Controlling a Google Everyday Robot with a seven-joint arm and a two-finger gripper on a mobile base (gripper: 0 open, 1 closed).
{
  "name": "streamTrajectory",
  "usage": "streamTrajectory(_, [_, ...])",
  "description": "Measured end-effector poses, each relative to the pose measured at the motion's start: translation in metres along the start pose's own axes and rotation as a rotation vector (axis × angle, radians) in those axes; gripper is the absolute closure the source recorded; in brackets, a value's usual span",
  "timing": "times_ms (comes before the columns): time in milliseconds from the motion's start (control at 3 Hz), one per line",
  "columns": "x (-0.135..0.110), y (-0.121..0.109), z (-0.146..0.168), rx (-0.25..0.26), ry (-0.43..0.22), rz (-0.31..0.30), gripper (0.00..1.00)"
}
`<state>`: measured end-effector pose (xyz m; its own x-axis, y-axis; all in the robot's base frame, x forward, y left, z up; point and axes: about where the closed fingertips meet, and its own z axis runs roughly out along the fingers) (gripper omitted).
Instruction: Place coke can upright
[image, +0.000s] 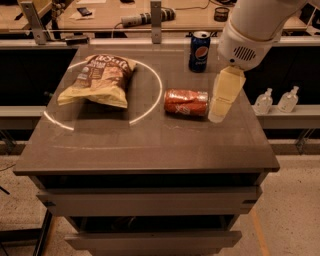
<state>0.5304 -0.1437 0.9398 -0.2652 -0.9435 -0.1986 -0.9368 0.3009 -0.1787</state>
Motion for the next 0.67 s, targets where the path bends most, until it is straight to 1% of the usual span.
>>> streamTrajectory(333, [-0.014,-0.018,0.017,-0.023,0.000,-0.007,0.00])
streamTrajectory(667, [-0.031,-0.025,0.037,-0.062,-0.007,-0.026,0.00])
